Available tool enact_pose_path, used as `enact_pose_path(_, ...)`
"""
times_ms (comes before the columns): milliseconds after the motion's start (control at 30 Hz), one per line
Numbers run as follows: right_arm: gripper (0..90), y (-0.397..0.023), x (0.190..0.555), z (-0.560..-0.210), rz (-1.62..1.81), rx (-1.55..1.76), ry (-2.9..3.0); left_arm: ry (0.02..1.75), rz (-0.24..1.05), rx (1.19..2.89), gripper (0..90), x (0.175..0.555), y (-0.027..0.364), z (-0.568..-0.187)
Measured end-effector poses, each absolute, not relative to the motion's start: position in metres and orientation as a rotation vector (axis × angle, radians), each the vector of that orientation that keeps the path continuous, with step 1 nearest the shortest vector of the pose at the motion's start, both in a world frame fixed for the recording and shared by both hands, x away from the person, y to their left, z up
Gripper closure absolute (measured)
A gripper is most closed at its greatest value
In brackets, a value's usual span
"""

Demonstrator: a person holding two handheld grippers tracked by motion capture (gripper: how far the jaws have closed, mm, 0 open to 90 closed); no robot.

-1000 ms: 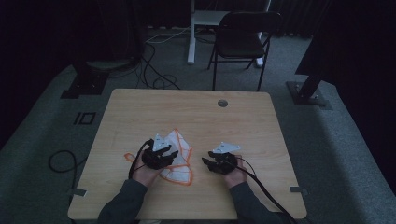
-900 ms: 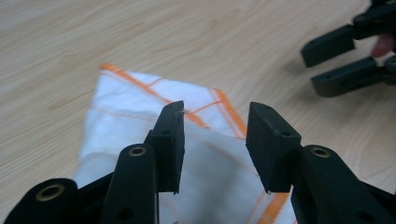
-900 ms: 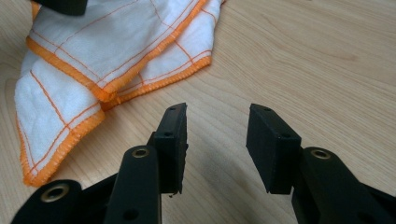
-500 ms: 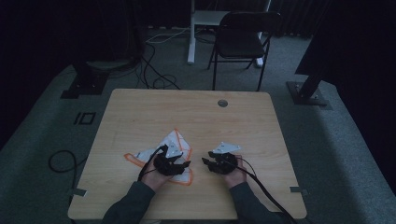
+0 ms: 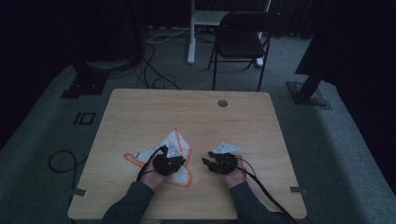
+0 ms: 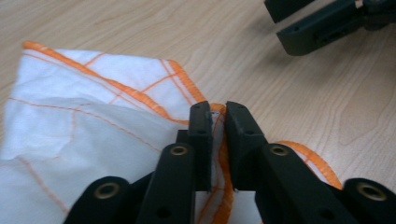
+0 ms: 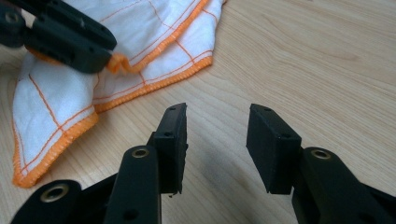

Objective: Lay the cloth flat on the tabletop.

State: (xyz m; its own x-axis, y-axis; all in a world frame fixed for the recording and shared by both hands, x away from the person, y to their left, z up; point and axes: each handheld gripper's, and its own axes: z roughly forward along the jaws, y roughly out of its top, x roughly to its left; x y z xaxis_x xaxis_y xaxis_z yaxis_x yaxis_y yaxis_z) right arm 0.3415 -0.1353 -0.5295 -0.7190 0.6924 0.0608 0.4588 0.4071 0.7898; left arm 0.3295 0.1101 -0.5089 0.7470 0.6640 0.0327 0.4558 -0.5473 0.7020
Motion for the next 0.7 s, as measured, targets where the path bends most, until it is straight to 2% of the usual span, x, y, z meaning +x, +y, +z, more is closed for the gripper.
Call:
enact_pose_path(467, 58.3, -0.124, 0.341, -0.53, 1.22, 0.978, 2.412, 0.945, 0.473, 2.137, 85.3, 0.342, 0.14, -0.49)
enact_pose_path(700, 60.7, -0.101, 0.34, -0.535, 1.218, 0.917, 2.456, 1.025, 0.512, 2.066, 85.3, 0.355, 0.167, -0.483)
